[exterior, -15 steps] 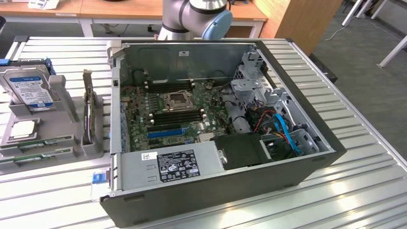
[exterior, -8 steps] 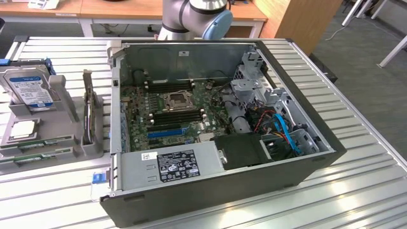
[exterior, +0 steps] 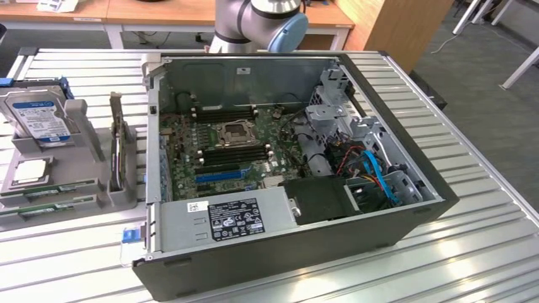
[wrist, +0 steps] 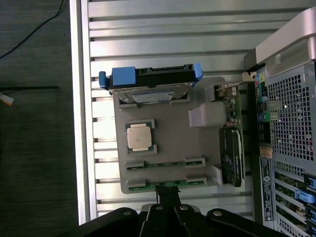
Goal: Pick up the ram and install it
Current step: 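Pick up the ram and move it above insertion slot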
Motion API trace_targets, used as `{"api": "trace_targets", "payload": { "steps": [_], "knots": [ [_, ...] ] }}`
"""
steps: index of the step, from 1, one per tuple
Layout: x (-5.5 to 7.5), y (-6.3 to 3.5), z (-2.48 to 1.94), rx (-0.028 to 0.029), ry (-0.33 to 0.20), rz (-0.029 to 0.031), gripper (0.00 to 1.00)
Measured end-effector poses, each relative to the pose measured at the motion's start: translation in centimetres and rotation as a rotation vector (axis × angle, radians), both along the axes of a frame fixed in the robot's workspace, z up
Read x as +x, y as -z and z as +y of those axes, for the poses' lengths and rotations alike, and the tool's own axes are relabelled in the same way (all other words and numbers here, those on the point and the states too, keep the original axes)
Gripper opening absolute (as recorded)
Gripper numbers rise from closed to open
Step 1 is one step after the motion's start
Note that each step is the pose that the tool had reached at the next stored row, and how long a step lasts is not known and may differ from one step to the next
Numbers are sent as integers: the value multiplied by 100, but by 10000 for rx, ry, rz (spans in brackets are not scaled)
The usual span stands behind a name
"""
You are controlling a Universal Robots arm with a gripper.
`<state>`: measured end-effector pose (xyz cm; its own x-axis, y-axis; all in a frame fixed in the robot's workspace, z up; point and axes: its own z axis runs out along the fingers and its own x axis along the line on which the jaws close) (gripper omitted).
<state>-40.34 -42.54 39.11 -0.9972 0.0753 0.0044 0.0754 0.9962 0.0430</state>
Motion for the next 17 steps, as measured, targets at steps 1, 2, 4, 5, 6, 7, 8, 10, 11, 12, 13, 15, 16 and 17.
{"api": "trace_targets", "payload": {
  "steps": [1, 2, 4, 5, 6, 7, 8, 10, 11, 12, 13, 15, 16, 17],
  "knots": [
    [0, 0, 0, 0, 0, 0, 10],
    [0, -1, 0, 0, 0, 1, 10],
    [0, 0, 0, 0, 0, 0, 10],
    [0, -1, 0, -1, 0, 1, 10],
    [0, 0, 0, 0, 0, 0, 10],
    [0, 0, 0, 0, 0, 0, 10],
    [0, 0, 0, 0, -5, 0, 10],
    [0, 0, 0, 0, -56, 1, 10],
    [0, -1, 0, -1, -100, 1, 10],
    [0, 0, 0, 0, -153, 0, 10],
    [-1, 0, 0, -1, -224, 0, 10],
    [0, 0, 0, 0, -407, 0, 10],
    [0, -1, 0, -1, -534, 1, 10],
    [0, 0, 0, 0, -676, 0, 10]
  ]
}}
